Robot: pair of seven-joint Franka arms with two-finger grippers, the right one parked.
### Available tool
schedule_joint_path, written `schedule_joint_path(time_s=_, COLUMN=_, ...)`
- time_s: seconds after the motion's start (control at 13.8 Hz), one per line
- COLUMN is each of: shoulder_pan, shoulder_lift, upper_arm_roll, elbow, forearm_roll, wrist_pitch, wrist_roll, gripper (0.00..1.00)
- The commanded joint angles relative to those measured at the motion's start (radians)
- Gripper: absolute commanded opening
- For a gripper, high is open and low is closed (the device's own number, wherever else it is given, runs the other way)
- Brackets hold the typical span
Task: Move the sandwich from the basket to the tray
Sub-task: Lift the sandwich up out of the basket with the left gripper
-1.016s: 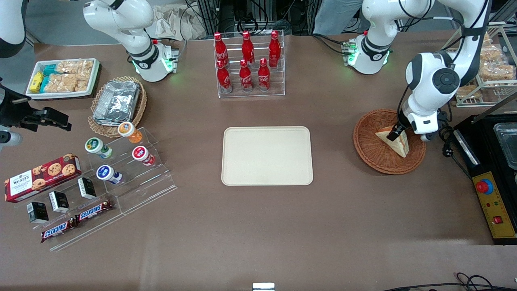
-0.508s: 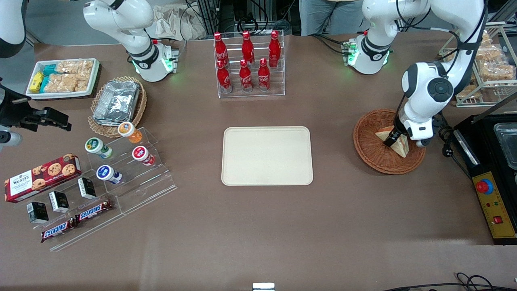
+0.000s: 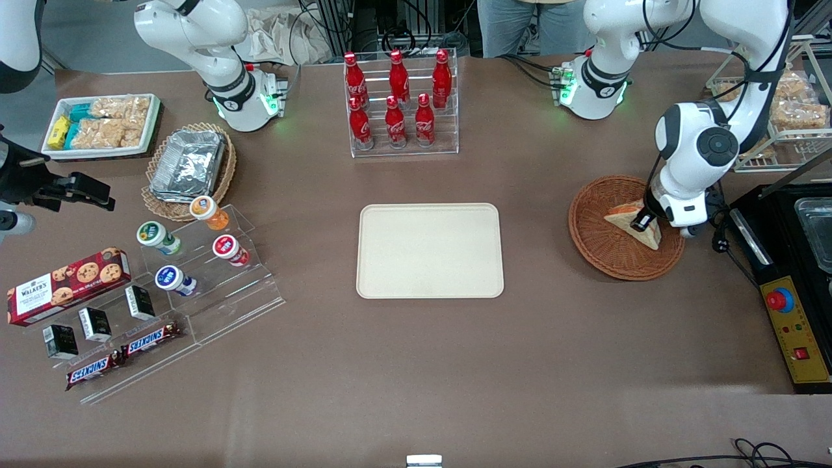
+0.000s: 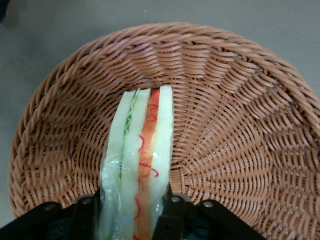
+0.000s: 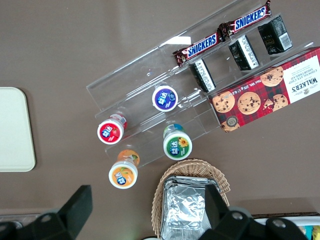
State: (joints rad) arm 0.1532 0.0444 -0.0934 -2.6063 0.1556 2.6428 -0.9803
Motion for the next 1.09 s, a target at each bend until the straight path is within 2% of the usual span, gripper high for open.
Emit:
schedule_joint_path(time_s=0.0, shoulder_pan=0.003, shoulder_lift=-0.073, upper_arm_roll=-0.014, elbow=-0.001, forearm_roll=0.027, wrist_pitch=-0.01, wrist_roll=-0.032, gripper=0.0)
schedule_joint_path(time_s=0.15, shoulder_pan=-0.012, shoulder_lift=-0.165, upper_arm_roll=-0.046, elbow=0.047, forearm_roll=0.024, wrist_pitch=-0.178, wrist_roll=-0.018, gripper=0.0)
schedule_joint_path(time_s=0.36, shoulder_pan=-0.015, shoulder_lift=-0.228, upper_arm_roll=-0.141, elbow=0.21, forearm_roll=0.019, wrist_pitch=-0.508, wrist_roll=0.034, gripper=0.0)
schedule_joint_path(time_s=0.65, shoulder_pan=-0.04, shoulder_lift=-0.196, upper_arm_roll=-0.189, elbow=0.541, forearm_roll=-0.031, wrist_pitch=-0.939, wrist_roll=0.201, gripper=0.0)
schedule_joint_path(time_s=0.87, shoulder_pan=-0.041, shoulder_lift=-0.196, upper_arm_roll=-0.218, elbow=0.649, forearm_roll=-0.103, wrist_pitch=-1.021, wrist_roll=0.255, gripper=0.0)
schedule_joint_path(time_s=1.02, shoulder_pan=-0.041, shoulder_lift=-0.195, upper_arm_roll=-0.287, elbow=0.686, forearm_roll=-0.195, wrist_pitch=-1.009, wrist_roll=0.255, gripper=0.0)
